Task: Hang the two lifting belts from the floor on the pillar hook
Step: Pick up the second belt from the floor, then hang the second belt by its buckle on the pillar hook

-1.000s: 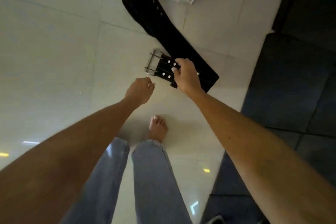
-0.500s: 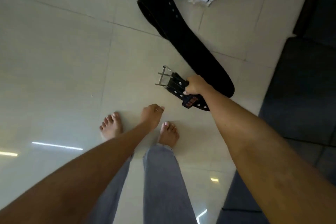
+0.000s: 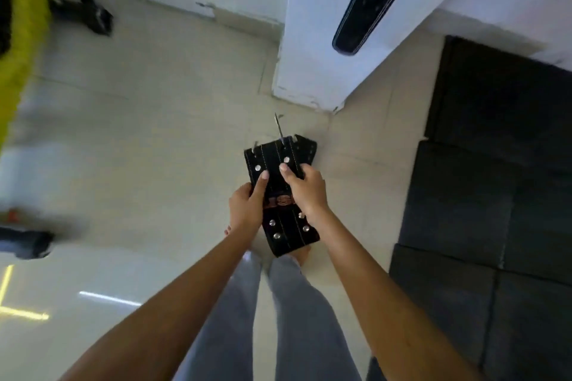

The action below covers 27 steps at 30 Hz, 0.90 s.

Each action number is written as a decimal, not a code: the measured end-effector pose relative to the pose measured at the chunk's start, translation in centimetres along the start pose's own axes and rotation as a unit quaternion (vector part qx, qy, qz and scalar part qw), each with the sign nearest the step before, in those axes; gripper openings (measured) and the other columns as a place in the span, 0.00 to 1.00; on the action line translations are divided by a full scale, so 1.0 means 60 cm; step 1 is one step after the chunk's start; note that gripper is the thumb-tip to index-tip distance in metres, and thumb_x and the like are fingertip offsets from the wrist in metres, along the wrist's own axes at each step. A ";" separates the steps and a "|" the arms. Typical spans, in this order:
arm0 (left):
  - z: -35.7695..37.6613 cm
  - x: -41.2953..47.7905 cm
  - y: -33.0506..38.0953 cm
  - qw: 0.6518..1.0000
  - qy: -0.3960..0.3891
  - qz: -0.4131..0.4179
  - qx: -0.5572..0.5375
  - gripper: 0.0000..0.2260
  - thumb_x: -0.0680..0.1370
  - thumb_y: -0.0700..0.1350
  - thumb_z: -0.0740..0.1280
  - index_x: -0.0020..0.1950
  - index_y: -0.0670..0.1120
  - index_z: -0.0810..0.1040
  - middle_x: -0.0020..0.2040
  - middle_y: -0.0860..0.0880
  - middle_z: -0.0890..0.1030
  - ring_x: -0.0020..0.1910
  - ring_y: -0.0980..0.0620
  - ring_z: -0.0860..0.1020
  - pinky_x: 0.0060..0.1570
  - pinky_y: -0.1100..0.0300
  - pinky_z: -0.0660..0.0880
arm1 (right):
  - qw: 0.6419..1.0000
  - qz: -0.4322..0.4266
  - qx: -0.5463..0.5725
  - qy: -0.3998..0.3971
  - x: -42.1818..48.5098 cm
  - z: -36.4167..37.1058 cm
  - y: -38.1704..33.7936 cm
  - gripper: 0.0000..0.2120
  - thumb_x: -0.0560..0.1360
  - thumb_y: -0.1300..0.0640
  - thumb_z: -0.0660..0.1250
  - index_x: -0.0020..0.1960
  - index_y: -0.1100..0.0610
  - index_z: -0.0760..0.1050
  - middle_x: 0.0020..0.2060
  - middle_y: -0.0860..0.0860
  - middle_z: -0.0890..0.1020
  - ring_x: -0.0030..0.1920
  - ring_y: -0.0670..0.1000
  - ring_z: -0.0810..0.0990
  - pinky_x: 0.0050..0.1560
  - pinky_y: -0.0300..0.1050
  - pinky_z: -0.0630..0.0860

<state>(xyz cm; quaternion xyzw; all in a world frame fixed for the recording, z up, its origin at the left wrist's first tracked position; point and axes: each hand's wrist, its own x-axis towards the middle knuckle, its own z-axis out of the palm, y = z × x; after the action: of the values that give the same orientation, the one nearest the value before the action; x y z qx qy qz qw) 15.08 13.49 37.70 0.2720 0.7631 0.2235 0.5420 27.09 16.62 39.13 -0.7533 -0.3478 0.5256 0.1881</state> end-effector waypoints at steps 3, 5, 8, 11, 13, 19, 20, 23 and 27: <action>-0.077 -0.090 0.119 0.993 -0.097 0.069 -0.017 0.25 0.65 0.63 0.73 0.35 0.39 0.77 0.32 0.43 0.81 0.32 0.47 0.80 0.31 0.51 0.75 | 0.998 -0.008 0.050 0.035 -0.103 -0.060 -0.114 0.19 0.74 0.41 0.68 0.36 0.56 0.76 0.30 0.49 0.78 0.33 0.47 0.77 0.35 0.41 0.73; -0.116 -0.142 0.186 0.979 -0.170 0.108 -0.020 0.18 0.65 0.54 0.78 0.43 0.40 0.82 0.38 0.42 0.85 0.37 0.44 0.84 0.34 0.51 0.78 | 0.996 -0.015 0.072 0.048 -0.159 -0.100 -0.174 0.25 0.73 0.37 0.67 0.31 0.57 0.69 0.26 0.49 0.73 0.29 0.48 0.73 0.31 0.42 0.69; -0.158 -0.221 0.262 0.962 -0.209 0.164 -0.056 0.07 0.69 0.43 0.76 0.43 0.43 0.82 0.37 0.47 0.85 0.36 0.49 0.84 0.33 0.58 0.78 | 0.995 -0.026 0.094 0.027 -0.236 -0.144 -0.244 0.26 0.70 0.34 0.68 0.32 0.56 0.70 0.28 0.48 0.76 0.33 0.49 0.77 0.33 0.41 0.72; -0.190 -0.279 0.304 0.951 -0.206 0.210 -0.095 0.05 0.70 0.40 0.75 0.44 0.42 0.82 0.37 0.47 0.86 0.38 0.47 0.85 0.35 0.57 0.80 | 0.993 -0.052 0.102 -0.029 -0.299 -0.177 -0.298 0.31 0.63 0.28 0.69 0.41 0.57 0.79 0.39 0.50 0.84 0.46 0.55 0.85 0.48 0.49 0.82; -0.211 -0.308 0.325 0.945 -0.208 0.228 -0.107 0.04 0.70 0.40 0.74 0.44 0.43 0.83 0.39 0.47 0.86 0.39 0.46 0.84 0.37 0.55 0.81 | 0.992 -0.058 0.093 -0.064 -0.322 -0.203 -0.337 0.46 0.55 0.20 0.64 0.50 0.60 0.81 0.46 0.51 0.85 0.52 0.57 0.85 0.56 0.54 0.80; -0.253 -0.367 0.377 0.927 -0.198 0.293 -0.128 0.09 0.69 0.40 0.75 0.46 0.38 0.82 0.40 0.44 0.86 0.39 0.48 0.84 0.40 0.58 0.80 | 0.971 -0.110 0.171 -0.125 -0.358 -0.242 -0.440 0.25 0.67 0.42 0.75 0.54 0.60 0.83 0.51 0.58 0.86 0.51 0.57 0.85 0.55 0.53 0.81; -0.261 -0.373 0.385 0.927 -0.184 0.302 -0.129 0.09 0.69 0.39 0.75 0.46 0.37 0.82 0.40 0.45 0.85 0.38 0.49 0.84 0.39 0.59 0.80 | 0.968 -0.126 0.173 -0.134 -0.364 -0.237 -0.444 0.21 0.69 0.46 0.76 0.54 0.60 0.83 0.51 0.60 0.86 0.50 0.58 0.85 0.54 0.53 0.81; -0.292 -0.380 0.399 0.928 -0.143 0.310 -0.150 0.09 0.70 0.38 0.74 0.47 0.36 0.82 0.40 0.45 0.85 0.38 0.49 0.84 0.39 0.59 0.80 | 0.954 -0.147 0.173 -0.195 -0.391 -0.212 -0.427 0.18 0.71 0.51 0.74 0.56 0.59 0.82 0.52 0.59 0.86 0.53 0.59 0.85 0.56 0.54 0.80; -0.329 -0.381 0.401 0.934 -0.084 0.299 -0.177 0.07 0.70 0.40 0.74 0.45 0.38 0.82 0.38 0.44 0.85 0.36 0.49 0.84 0.37 0.58 0.80 | 0.954 -0.127 0.117 -0.246 -0.434 -0.160 -0.317 0.21 0.68 0.48 0.76 0.59 0.55 0.81 0.53 0.54 0.86 0.55 0.54 0.85 0.62 0.56 0.77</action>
<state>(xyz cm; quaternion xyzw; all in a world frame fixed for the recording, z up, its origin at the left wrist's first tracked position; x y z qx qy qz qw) 6.58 15.62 75.30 0.4054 0.5465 0.4828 0.5513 24.39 11.67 72.30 -0.5230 -0.4123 0.7033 0.2486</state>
